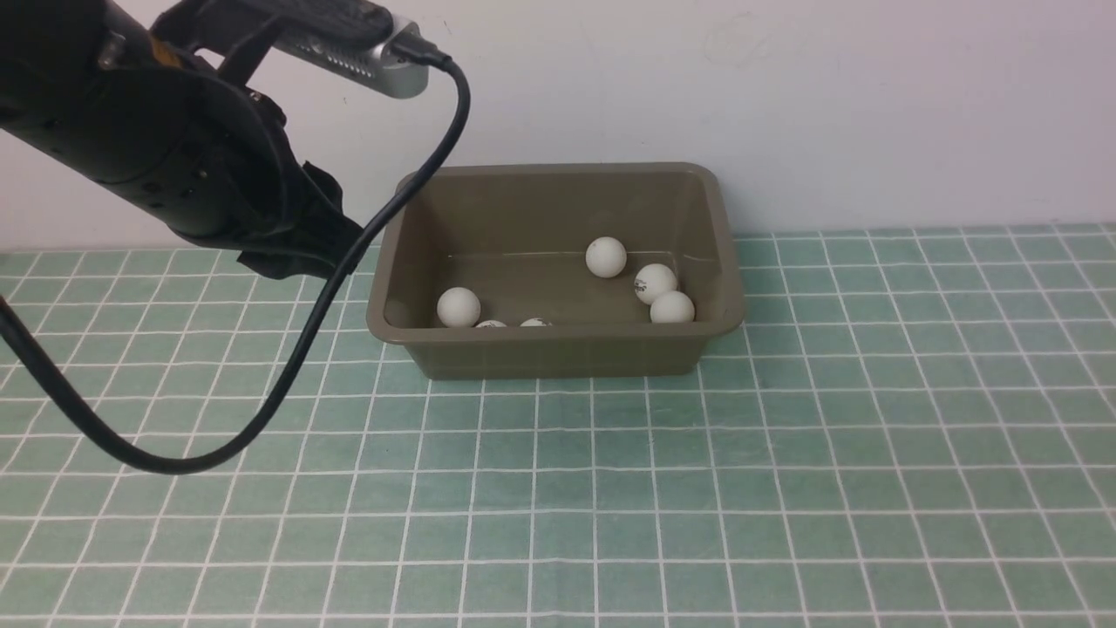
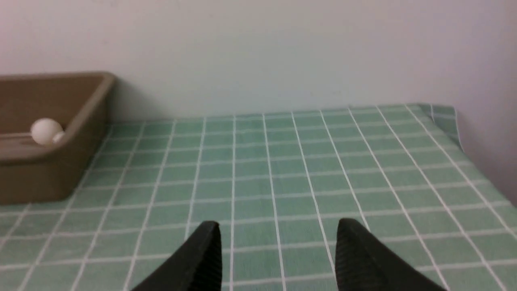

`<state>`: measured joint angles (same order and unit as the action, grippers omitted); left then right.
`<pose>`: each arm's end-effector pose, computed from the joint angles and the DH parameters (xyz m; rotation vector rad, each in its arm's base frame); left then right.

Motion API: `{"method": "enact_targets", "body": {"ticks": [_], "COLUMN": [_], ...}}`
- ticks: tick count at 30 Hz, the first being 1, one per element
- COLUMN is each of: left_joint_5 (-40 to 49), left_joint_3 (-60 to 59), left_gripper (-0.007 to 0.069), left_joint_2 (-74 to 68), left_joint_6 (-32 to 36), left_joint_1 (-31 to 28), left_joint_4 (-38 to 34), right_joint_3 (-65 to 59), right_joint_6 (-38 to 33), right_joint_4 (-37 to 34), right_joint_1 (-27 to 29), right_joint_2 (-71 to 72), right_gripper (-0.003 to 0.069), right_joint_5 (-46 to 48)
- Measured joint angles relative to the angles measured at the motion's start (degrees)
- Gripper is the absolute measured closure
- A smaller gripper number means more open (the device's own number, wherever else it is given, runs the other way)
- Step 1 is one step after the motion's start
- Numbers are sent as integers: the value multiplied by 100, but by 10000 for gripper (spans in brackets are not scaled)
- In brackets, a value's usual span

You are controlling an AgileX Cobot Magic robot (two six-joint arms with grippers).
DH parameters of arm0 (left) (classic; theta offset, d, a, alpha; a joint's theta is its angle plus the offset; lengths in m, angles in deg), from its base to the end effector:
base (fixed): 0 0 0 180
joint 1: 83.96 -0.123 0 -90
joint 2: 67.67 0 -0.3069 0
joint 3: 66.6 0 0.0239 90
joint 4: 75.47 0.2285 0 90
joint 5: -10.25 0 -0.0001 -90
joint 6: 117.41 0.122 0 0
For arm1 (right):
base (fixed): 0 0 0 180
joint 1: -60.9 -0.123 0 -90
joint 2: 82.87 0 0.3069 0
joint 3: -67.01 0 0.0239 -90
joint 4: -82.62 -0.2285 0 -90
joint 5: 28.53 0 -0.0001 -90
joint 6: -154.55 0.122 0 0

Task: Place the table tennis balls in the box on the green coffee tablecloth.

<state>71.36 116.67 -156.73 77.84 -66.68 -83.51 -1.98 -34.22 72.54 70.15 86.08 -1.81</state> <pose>0.2701 -0.0997 0.3693 0.6785 2.4689 -0.1968 0.0374 0.0036 0.2104 0.0992 1.8537 -0.0360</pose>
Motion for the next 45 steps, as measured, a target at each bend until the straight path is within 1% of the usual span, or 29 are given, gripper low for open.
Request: {"method": "enact_targets", "body": {"ticks": [3, 14, 20, 29, 35, 45], "left_joint_5": [10, 113, 137, 106, 24, 149], "left_joint_3": [0, 0, 0, 0, 0, 0], "left_gripper": [388, 388, 388, 388, 388, 388], "left_joint_2": [0, 0, 0, 0, 0, 0], "left_joint_6": [0, 5, 5, 5, -42, -48], "left_joint_1": [0, 0, 0, 0, 0, 0], "left_joint_4": [-19, -22, -30, -151, -289, -550], "right_joint_3": [-357, -922, -980, -985, -985, -985], "right_joint_6": [0, 0, 0, 0, 1, 1], "right_joint_4": [-24, -37, -44, -44, -44, -44], "right_joint_1": [128, 139, 157, 157, 379, 385], "right_joint_2": [291, 451, 452, 458, 458, 458], "right_gripper": [303, 303, 303, 303, 303, 303], "right_joint_5": [52, 5, -305, -327, -347, -347]}}
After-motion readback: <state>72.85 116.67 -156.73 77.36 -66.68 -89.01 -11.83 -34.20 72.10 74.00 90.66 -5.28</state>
